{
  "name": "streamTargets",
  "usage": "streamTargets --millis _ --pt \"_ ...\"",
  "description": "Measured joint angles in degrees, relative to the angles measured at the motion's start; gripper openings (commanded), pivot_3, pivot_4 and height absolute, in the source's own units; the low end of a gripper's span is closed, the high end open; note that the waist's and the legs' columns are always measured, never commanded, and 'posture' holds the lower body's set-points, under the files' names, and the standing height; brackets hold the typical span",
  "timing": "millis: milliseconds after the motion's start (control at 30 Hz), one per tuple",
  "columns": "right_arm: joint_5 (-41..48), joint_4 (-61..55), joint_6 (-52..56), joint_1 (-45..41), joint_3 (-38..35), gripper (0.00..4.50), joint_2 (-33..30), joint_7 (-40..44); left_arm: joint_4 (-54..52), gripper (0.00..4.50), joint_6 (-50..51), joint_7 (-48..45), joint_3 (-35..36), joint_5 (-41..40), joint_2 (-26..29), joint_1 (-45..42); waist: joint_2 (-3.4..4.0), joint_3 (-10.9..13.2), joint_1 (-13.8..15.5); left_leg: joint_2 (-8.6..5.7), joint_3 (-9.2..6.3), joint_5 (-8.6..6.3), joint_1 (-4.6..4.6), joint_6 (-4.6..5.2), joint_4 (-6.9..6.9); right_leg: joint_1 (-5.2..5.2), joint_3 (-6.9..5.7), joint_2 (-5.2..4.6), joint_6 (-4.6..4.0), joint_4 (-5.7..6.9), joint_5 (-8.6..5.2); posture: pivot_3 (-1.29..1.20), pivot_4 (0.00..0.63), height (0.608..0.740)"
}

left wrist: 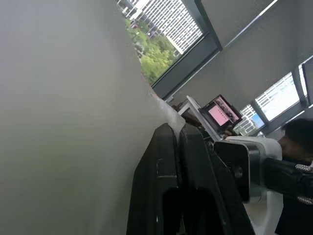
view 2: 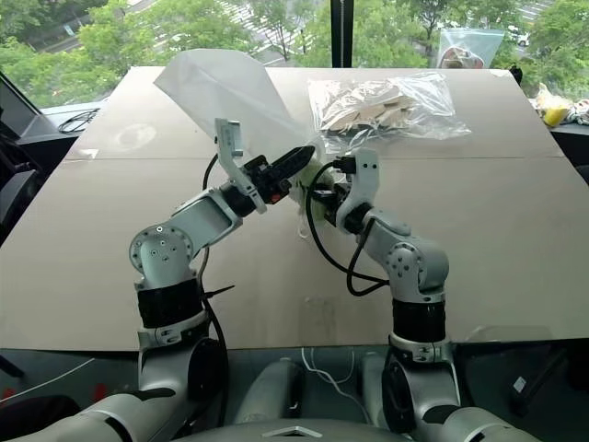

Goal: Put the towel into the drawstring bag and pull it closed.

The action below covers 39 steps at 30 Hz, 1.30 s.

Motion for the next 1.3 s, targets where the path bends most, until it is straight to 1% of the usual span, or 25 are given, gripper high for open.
streamTargets --millis 67,100,133,167,267,333,467,567,767,867,1033,1067,1100,1133,1167,1233,1267,1300 --pt "4.6 0.1 0.7 0.0 -2.5 0.03 0.0 -2.0 -0.1 0.0 0.4 0.4 0.1 -1.1 0.2 0.9 0.0 0.0 0.1 0.0 -0.01 0.0 0.0 0.0 0.01 0.0 0.0 0.01 0.03 0.0 -0.02 0.0 0.15 0.74" --pt "9.0 0.1 0.9 0.0 -4.3 0.03 0.0 -3.9 -0.2 0.0 0.4 0.5 0.1 -1.8 0.7 1.5 0.0 0.0 0.0 0.0 0.0 0.0 0.0 0.0 0.01 0.0 0.0 0.01 0.05 0.0 -0.03 0.0 0.15 0.74" --pt "10.5 0.2 0.9 0.0 -5.0 0.03 0.0 -4.6 -0.2 0.0 0.5 0.5 0.0 -2.0 0.8 1.7 0.0 0.0 0.0 0.0 0.0 0.0 0.0 0.0 0.0 0.0 0.0 0.01 0.05 0.0 -0.04 0.0 0.15 0.74" --pt "14.8 0.6 0.9 0.0 -6.4 0.03 0.0 -6.5 -0.4 0.0 0.5 0.4 -0.1 -2.4 1.2 2.1 0.01 0.0 0.0 0.01 0.0 0.0 0.0 0.0 -0.01 0.0 0.0 0.01 0.09 0.0 -0.06 0.0 0.15 0.74" --pt "23.4 1.5 0.3 0.0 -8.3 0.03 0.0 -10.9 -0.6 0.0 0.5 0.3 -0.5 -3.2 2.3 2.7 0.02 0.0 -0.2 0.02 0.0 0.0 0.0 0.01 -0.02 -0.01 0.0 0.02 0.08 -0.01 -0.06 0.0 0.15 0.74" --pt "29.9 2.5 -1.0 0.0 -8.8 0.03 0.0 -14.2 -1.0 0.0 0.5 0.2 -0.7 -4.1 2.5 3.5 0.02 0.0 -0.2 0.02 0.0 0.0 0.0 0.01 -0.03 -0.01 0.0 0.03 0.09 -0.02 -0.07 0.0 0.15 0.74" --pt "37.5 3.7 -3.8 0.0 -8.9 0.03 0.0 -18.7 -1.7 0.0 1.0 -1.0 -2.2 -5.8 3.2 4.5 0.02 0.0 -0.1 0.02 0.02 0.0 -0.02 0.01 -0.02 -0.01 0.0 0.02 0.14 -0.05 -0.1 0.0 0.15 0.74" --pt "43.0 5.0 -6.9 0.0 -8.6 0.03 0.0 -22.0 -2.6 0.0 1.5 -4.1 -5.1 -6.0 5.7 5.3 0.03 0.0 -0.1 0.02 0.02 -0.01 -0.02 0.01 -0.03 -0.01 0.0 0.02 0.15 -0.05 -0.12 0.0 0.15 0.74" --pt "55.8 6.2 -15.4 -0.1 -6.8 0.03 0.0 -30.5 -2.9 0.0 2.1 -7.9 -7.5 -9.5 5.2 5.9 0.05 0.0 -0.1 0.03 0.01 -0.01 -0.03 0.01 -0.04 -0.01 0.0 0.02 0.02 -0.08 -0.22 0.0 0.15 0.74" --pt "59.8 6.6 -18.8 -0.1 -5.1 0.03 0.0 -33.9 -2.5 0.0 1.6 -8.2 -8.0 -9.5 5.2 5.9 0.08 0.0 -0.3 0.04 0.02 -0.01 -0.03 0.01 -0.04 -0.01 0.01 0.03 -0.02 -0.08 -0.26 0.0 0.15 0.74" --pt "61.9 6.7 -21.5 -0.1 -3.6 0.03 0.0 -37.2 -2.1 0.0 0.7 -9.6 -8.6 -9.5 5.2 5.9 0.1 0.1 -0.2 0.04 0.02 -0.01 -0.05 0.02 -0.05 -0.02 0.01 0.03 -0.02 -0.12 -0.27 0.0 0.15 0.74" --pt "61.3 6.8 -23.4 -0.1 -2.6 0.03 0.0 -40.4 -1.9 0.0 -0.3 -10.7 -8.6 -9.2 5.7 5.9 0.1 0.1 -0.2 0.05 0.02 -0.01 -0.05 0.02 -0.06 -0.03 0.01 0.03 -0.03 -0.12 -0.28 0.0 0.15 0.74" --pt "60.8 6.9 -24.0 -0.1 -2.2 0.79 0.0 -41.5 -1.7 0.0 -0.7 -11.1 -8.6 -9.0 5.8 5.9 0.1 0.1 -0.2 0.05 0.02 -0.01 -0.05 0.02 -0.07 -0.03 0.01 0.03 -0.03 -0.13 -0.28 0.0 0.15 0.74" --pt "60.2 7.1 -24.9 -0.1 -1.7 0.99 0.0 -42.7 -1.1 0.0 -1.3 -11.6 -8.6 -8.6 6.0 5.9 0.11 0.1 -0.2 0.05 0.02 -0.01 -0.06 0.02 -0.07 -0.04 0.01 0.03 -0.03 -0.13 -0.28 0.0 0.15 0.74" --pt "59.9 7.1 -25.4 -0.1 -1.2 1.4 0.0 -43.2 -0.5 0.0 -2.1 -12.1 -8.6 -8.1 6.1 5.8 0.12 0.1 -0.2 0.05 0.02 -0.01 -0.07 0.02 -0.07 -0.05 0.01 0.03 -0.03 -0.13 -0.28 0.0 0.15 0.74" --pt "59.6 7.1 -25.3 -0.1 -0.2 2.03 -0.1 -43.1 0.9 0.0 -3.3 -12.8 -8.6 -7.4 6.3 5.6 0.12 0.1 -0.2 0.05 0.02 -0.01 -0.08 0.02 -0.09 -0.07 0.01 0.03 -0.03 -0.14 -0.28 0.0 0.15 0.74" --pt "58.9 7.0 -24.7 -0.1 0.2 2.53 -0.4 -42.8 1.1 0.0 -3.7 -13.1 -8.6 -7.2 6.5 5.4 0.12 0.1 -0.2 0.05 0.03 -0.01 -0.09 0.02 -0.1 -0.09 0.01 0.03 -0.03 -0.14 -0.28 0.0 0.15 0.74" --pt "57.2 6.9 -23.4 -0.4 1.5 2.89 -1.2 -42.1 1.9 0.0 -4.4 -13.5 -8.5 -6.6 6.9 5.1 0.15 0.1 -0.2 0.05 0.03 -0.01 -0.14 0.02 -0.1 -0.14 0.01 0.03 -0.03 -0.14 -0.28 0.0 0.15 0.74"
